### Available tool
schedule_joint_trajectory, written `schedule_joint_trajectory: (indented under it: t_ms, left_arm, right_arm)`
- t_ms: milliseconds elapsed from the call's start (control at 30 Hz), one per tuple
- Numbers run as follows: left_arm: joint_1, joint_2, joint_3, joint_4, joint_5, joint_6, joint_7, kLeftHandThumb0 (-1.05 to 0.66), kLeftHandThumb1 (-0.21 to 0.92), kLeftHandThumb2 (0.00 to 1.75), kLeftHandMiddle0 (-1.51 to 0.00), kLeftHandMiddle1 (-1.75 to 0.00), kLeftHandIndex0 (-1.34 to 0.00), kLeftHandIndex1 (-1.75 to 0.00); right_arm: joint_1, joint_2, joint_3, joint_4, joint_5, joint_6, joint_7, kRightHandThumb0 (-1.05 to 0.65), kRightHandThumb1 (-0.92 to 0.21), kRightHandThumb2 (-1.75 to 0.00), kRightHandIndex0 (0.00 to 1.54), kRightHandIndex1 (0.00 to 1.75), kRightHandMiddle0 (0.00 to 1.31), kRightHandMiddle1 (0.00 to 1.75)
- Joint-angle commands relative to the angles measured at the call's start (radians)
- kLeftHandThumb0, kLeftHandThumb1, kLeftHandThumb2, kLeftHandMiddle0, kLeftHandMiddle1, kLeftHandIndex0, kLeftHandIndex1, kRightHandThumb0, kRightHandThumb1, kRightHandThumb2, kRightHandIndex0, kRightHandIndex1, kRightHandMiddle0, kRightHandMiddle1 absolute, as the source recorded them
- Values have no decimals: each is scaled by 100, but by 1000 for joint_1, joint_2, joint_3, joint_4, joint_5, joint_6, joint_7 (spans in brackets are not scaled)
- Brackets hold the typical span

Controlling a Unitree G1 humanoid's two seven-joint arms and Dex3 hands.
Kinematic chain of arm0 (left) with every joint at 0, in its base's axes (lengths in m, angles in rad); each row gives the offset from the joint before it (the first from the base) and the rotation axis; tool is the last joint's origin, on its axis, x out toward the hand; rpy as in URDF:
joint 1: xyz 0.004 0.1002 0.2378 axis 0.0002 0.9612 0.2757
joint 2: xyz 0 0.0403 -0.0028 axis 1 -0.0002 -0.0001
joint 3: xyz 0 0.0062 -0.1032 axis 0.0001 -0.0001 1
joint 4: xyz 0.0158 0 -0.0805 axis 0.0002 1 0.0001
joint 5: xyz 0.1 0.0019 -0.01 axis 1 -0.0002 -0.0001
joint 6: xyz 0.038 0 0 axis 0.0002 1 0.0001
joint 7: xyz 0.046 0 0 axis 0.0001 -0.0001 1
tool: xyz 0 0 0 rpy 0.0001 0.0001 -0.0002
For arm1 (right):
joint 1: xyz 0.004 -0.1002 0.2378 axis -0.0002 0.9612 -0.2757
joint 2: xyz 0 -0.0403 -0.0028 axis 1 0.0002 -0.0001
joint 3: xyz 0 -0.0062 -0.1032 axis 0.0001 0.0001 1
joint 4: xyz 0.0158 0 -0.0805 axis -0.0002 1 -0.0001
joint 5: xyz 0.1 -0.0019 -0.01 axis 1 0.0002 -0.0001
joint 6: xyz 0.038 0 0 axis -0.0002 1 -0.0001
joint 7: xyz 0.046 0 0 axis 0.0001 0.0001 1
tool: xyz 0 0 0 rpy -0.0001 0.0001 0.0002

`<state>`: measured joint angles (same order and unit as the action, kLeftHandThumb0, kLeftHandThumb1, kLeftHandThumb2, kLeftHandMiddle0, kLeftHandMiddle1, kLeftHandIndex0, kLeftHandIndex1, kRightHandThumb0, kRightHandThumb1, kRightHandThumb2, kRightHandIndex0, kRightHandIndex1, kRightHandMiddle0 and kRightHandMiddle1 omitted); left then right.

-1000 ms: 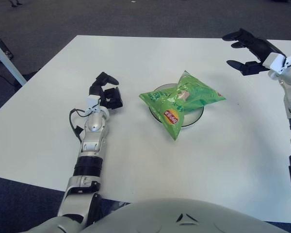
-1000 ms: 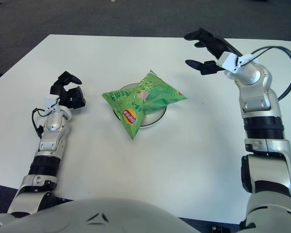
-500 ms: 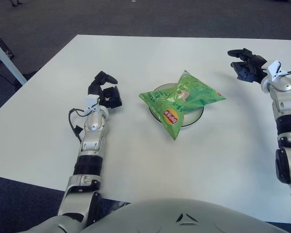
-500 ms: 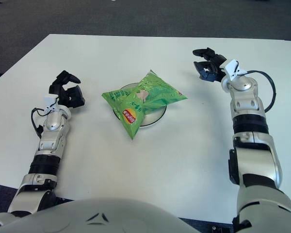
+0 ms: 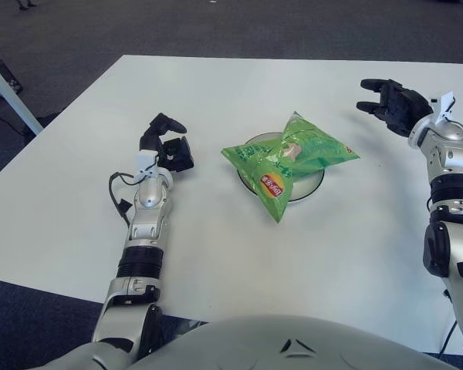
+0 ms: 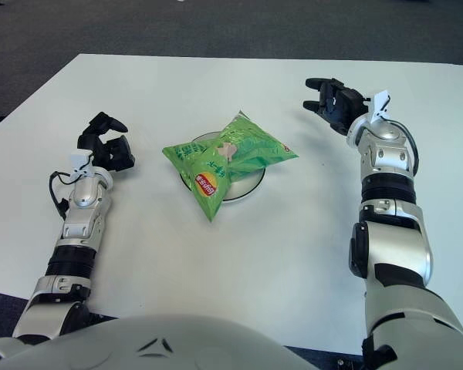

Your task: Put the snack into the plate.

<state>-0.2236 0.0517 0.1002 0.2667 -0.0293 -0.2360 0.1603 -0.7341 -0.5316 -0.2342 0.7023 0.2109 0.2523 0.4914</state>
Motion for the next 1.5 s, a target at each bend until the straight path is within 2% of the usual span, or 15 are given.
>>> schedule_joint_trajectory:
  t_ms: [0, 133, 200, 233, 300, 400, 433, 500, 600, 700, 867, 967, 1100, 1333, 1467]
  left_arm:
    - [121, -59, -14, 84, 7, 2, 9, -52, 23, 142, -139, -175, -69, -175]
    - [122, -59, -15, 82, 9, 5, 11, -51, 23, 142, -139, -175, -68, -175]
    - [122, -59, -15, 81, 10, 7, 12, -51, 23, 142, -139, -175, -68, -175]
    - [122, -59, -15, 80, 10, 8, 12, -51, 23, 142, -139, -175, -68, -175]
    - [120, -60, -15, 80, 10, 11, 14, -51, 24, 142, -139, -175, -68, -175]
    - [119, -61, -15, 81, 11, 12, 18, -51, 25, 141, -139, -175, -67, -175]
    - [119, -61, -14, 81, 10, 12, 17, -51, 25, 140, -139, -175, -67, -175]
    - [119, -62, -14, 83, 7, 11, 17, -51, 25, 140, -139, -175, -67, -175]
    - [117, -61, -13, 86, 5, 6, 17, -51, 25, 140, -139, -175, -67, -175]
    - [116, -59, -12, 89, 5, 2, 16, -50, 26, 139, -139, -175, -66, -175]
    - [117, -56, -13, 88, 4, 0, 11, -51, 25, 141, -139, -175, -67, -175]
    - [118, -58, -10, 83, 2, 1, 13, -51, 24, 142, -139, -175, -68, -175]
    - [121, -59, -7, 74, -4, 3, 12, -52, 23, 143, -139, -175, -69, -175]
    - [126, -57, -7, 60, -10, 5, 2, -52, 21, 145, -139, -175, -70, -175]
    - [129, -56, -6, 53, -12, 7, 0, -53, 21, 145, -139, -175, -70, -175]
  right_arm:
    - [8, 16, -47, -46, 67, 93, -2, -80, -92, -102, 1, 80, 0, 85]
    - [39, 39, -75, -38, 92, 96, -24, -80, -92, -98, 5, 84, 0, 97]
    - [56, 53, -81, -16, 89, 65, -38, -80, -92, -97, 10, 97, 0, 123]
    - [70, 63, -83, -19, 87, 51, -50, -80, -92, -97, 11, 100, 0, 129]
    - [92, 78, -85, -30, 85, 31, -67, -79, -92, -96, 17, 114, 5, 156]
    - [123, 96, -87, -57, 86, 12, -82, -75, -92, -93, 25, 125, 21, 169]
    - [156, 113, -92, -88, 94, 4, -87, -73, -92, -91, 27, 127, 24, 170]
    - [210, 138, -104, -139, 111, 1, -92, -54, -73, -95, 39, 141, 34, 173]
    - [254, 153, -115, -186, 132, 11, -92, -47, -56, -106, 49, 154, 44, 174]
    - [274, 158, -113, -216, 141, 20, -96, -45, -47, -114, 54, 161, 49, 174]
    - [315, 176, -108, -266, 145, 25, -108, -46, -39, -123, 65, 171, 55, 175]
    - [356, 212, -117, -288, 148, 8, -141, -47, -35, -128, 76, 173, 59, 175]
    - [405, 315, -167, -357, 183, 21, -280, -50, -27, -138, 96, 174, 65, 175]
    - [447, 430, -189, -461, 181, 15, -480, -54, -18, -148, 115, 175, 72, 175]
    - [457, 468, -189, -494, 170, 13, -566, -54, -17, -150, 120, 175, 74, 175]
